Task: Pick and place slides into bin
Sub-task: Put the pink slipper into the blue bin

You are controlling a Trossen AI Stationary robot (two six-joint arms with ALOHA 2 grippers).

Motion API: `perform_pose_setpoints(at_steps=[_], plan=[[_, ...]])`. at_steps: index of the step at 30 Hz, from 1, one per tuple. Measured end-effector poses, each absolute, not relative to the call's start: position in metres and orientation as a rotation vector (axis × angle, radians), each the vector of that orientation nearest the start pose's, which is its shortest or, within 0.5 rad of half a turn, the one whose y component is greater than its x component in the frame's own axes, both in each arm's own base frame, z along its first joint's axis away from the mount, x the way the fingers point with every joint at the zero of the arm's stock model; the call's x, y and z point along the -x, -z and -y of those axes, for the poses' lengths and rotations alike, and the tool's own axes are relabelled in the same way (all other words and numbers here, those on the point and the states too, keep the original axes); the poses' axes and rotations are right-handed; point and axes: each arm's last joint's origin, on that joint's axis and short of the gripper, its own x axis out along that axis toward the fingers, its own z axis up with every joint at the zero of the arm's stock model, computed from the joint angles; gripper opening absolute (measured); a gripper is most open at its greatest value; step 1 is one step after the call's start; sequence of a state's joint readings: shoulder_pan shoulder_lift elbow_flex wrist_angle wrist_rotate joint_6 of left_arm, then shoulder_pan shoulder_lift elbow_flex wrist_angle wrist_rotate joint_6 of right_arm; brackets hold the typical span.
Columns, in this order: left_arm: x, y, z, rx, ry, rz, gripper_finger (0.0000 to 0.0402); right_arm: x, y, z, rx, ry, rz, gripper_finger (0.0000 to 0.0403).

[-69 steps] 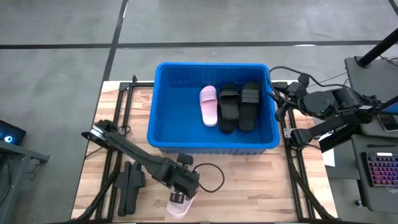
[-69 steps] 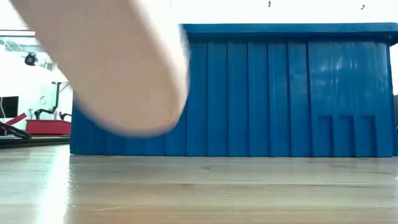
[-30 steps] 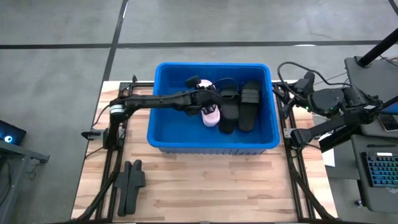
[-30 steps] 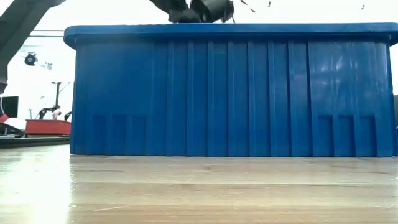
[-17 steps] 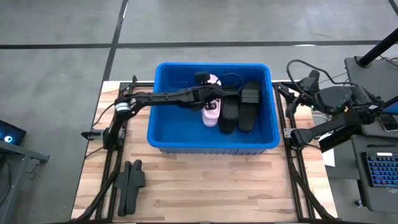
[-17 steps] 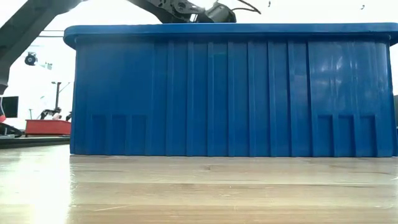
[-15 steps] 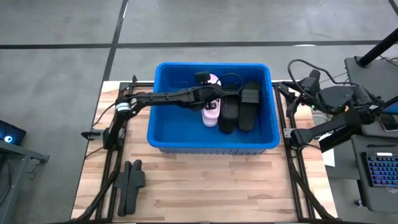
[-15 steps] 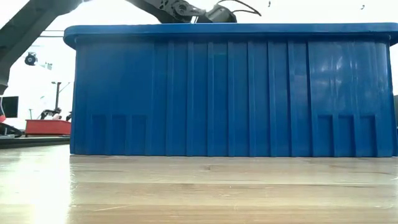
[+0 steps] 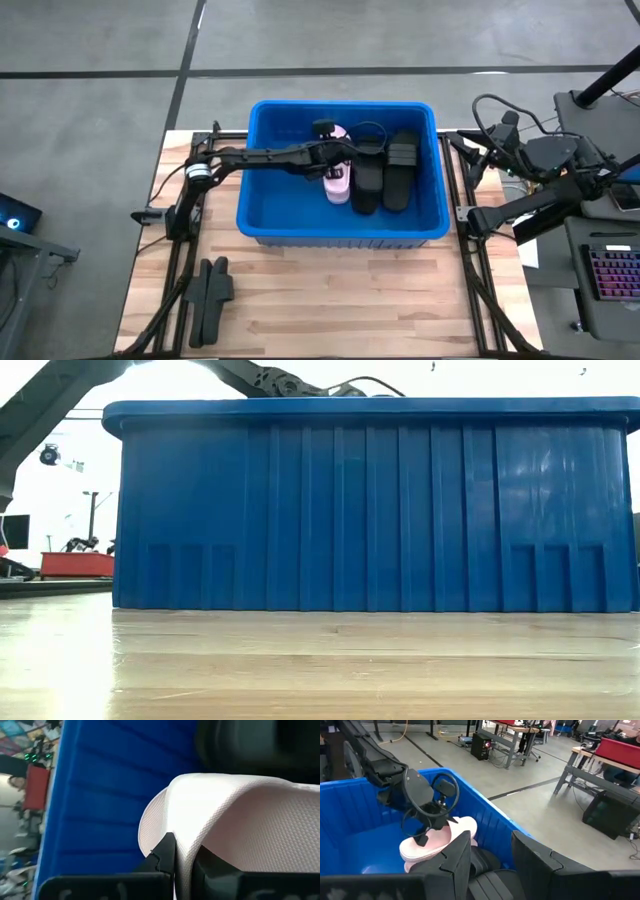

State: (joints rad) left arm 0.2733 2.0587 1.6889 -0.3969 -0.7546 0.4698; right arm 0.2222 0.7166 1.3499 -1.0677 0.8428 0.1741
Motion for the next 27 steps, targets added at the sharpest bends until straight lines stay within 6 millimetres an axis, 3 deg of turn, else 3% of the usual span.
perform_pose_setpoints(at_steps=[20,27], plan=[[-0.441,-0.225,-0.155,-0.525,-0.784,-0.959,0.0003,-0.065,-0.434,0.007,0.055,0.632,-0.326,0.0132],[-0.443,-0.219,-0.155,-0.500,-0.710,-0.962,0.0084,-0.065,-0.433,0.007,0.054,0.628,-0.327,0.0132]])
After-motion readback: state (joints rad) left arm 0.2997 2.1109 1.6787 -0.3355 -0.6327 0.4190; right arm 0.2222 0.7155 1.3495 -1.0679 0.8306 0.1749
